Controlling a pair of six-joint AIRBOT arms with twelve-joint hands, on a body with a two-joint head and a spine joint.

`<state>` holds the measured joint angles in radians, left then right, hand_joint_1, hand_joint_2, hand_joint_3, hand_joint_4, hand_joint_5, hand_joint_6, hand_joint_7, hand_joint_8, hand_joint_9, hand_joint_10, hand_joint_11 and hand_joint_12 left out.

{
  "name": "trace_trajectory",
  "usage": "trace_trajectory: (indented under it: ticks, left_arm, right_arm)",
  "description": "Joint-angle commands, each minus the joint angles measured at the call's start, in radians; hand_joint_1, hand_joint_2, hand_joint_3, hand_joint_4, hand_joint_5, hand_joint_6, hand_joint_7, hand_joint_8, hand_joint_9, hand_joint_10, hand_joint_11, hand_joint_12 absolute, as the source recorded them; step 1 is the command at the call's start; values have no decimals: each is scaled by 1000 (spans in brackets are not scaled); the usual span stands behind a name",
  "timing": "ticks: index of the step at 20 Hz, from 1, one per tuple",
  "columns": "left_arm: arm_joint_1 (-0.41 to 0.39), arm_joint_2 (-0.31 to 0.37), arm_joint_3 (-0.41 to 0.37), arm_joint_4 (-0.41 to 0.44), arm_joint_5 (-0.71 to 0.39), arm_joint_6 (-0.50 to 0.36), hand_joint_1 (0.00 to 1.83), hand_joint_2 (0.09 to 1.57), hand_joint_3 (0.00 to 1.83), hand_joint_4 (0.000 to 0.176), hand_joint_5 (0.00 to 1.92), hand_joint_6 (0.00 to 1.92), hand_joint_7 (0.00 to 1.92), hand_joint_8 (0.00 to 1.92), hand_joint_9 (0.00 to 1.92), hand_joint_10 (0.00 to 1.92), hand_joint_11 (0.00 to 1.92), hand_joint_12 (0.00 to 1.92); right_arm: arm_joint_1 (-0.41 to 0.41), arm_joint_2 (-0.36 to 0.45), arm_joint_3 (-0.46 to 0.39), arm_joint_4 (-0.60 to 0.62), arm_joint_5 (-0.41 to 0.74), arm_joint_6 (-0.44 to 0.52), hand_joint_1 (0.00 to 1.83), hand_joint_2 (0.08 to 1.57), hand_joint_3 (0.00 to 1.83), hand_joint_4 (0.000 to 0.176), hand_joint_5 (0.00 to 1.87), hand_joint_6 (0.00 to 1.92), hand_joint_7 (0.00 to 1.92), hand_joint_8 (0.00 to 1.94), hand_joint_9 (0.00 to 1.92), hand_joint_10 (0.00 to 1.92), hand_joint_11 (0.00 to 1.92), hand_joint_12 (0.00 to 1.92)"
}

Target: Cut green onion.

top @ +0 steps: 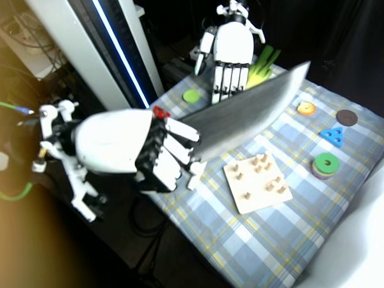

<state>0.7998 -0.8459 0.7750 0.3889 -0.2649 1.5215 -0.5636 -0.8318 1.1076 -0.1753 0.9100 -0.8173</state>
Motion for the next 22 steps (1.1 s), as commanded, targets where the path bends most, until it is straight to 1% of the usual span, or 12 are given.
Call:
trace_trajectory:
  ticks: [1, 4, 6, 8, 10, 11, 12, 13, 14, 17, 21, 22]
  left_arm:
    - [-7, -11, 4, -13, -45, -7, 0, 1299, 0, 0, 0, 0, 0, 0, 0, 0, 0, 0]
    - [-11, -13, 7, -18, -45, -7, 0, 1297, 0, 0, 0, 0, 0, 0, 0, 0, 0, 0]
    - [-17, -15, 8, -18, -45, -5, 0, 1298, 0, 0, 0, 0, 0, 0, 0, 0, 0, 0]
    - [-22, -15, 8, -18, -45, -5, 0, 1297, 0, 0, 0, 0, 0, 0, 0, 0, 0, 0]
    - [-27, -15, 8, -20, -46, -5, 0, 1297, 0, 0, 0, 0, 0, 0, 0, 0, 0, 0]
    - [-29, -15, 8, -22, -48, -5, 0, 1297, 0, 0, 0, 0, 0, 0, 0, 0, 0, 0]
    - [-31, -14, 8, -26, -51, -5, 0, 1299, 0, 0, 0, 0, 0, 0, 0, 0, 0, 0]
    - [-32, -14, 6, -32, -56, -4, 0, 1293, 0, 0, 0, 0, 0, 0, 0, 0, 0, 0]
    - [-32, -14, 5, -36, -63, -4, 0, 1292, 0, 0, 0, 0, 0, 0, 0, 0, 0, 0]
    - [-40, -6, -2, -62, -91, 10, 0, 1299, 0, 0, 0, 0, 0, 0, 0, 0, 0, 0]
    - [-26, 15, -22, -156, -139, 102, 0, 1296, 0, 0, 0, 0, 0, 0, 0, 0, 0, 0]
    - [-24, 16, -22, -166, -146, 102, 0, 1301, 0, 0, 0, 0, 0, 0, 0, 0, 0, 0]
  right_arm:
    - [8, 5, -10, 37, 174, 15, 431, 1492, 0, 0, 826, 1921, 1139, 1941, 1260, 1921, 1290, 1921]
    - [-46, 5, -41, 64, 250, 26, 442, 1483, 0, 0, 747, 1921, 1063, 1941, 1210, 1921, 1262, 1921]
    - [-89, 5, -55, 74, 283, 40, 492, 1473, 1, 0, 856, 1921, 1227, 1941, 1342, 1921, 1353, 1921]
    - [-125, 6, -64, 76, 295, 51, 449, 1457, 0, 0, 1024, 1921, 1313, 1941, 1404, 1921, 1417, 1921]
    - [-154, 8, -67, 76, 295, 56, 565, 1460, 0, 0, 738, 1921, 1249, 1941, 1431, 1921, 1470, 1921]
    - [-167, 8, -66, 79, 295, 59, 554, 1478, 3, 0, 606, 1921, 1197, 1941, 1408, 1921, 1449, 1921]
    - [-185, 8, -65, 88, 294, 59, 453, 1488, 3, 0, 776, 1921, 1246, 1941, 1409, 1921, 1435, 1921]
    - [-202, 2, -61, 101, 294, 60, 435, 1487, 1, 0, 941, 1921, 1297, 1941, 1445, 1921, 1473, 1921]
    - [-219, -4, -56, 106, 294, 66, 331, 1476, 1, 0, 1012, 1921, 1316, 1941, 1459, 1921, 1501, 1921]
    - [-253, -22, -48, 110, 284, 84, 362, 1501, 4, 0, 957, 1921, 1321, 1941, 1505, 1921, 1555, 1921]
    - [-258, -31, -48, 111, 279, 85, 289, 1515, 4, 0, 956, 1921, 1380, 1941, 1543, 1921, 1575, 1921]
    - [-262, -33, -48, 111, 277, 85, 235, 1515, 0, 44, 962, 1921, 1369, 1941, 1527, 1921, 1559, 1921]
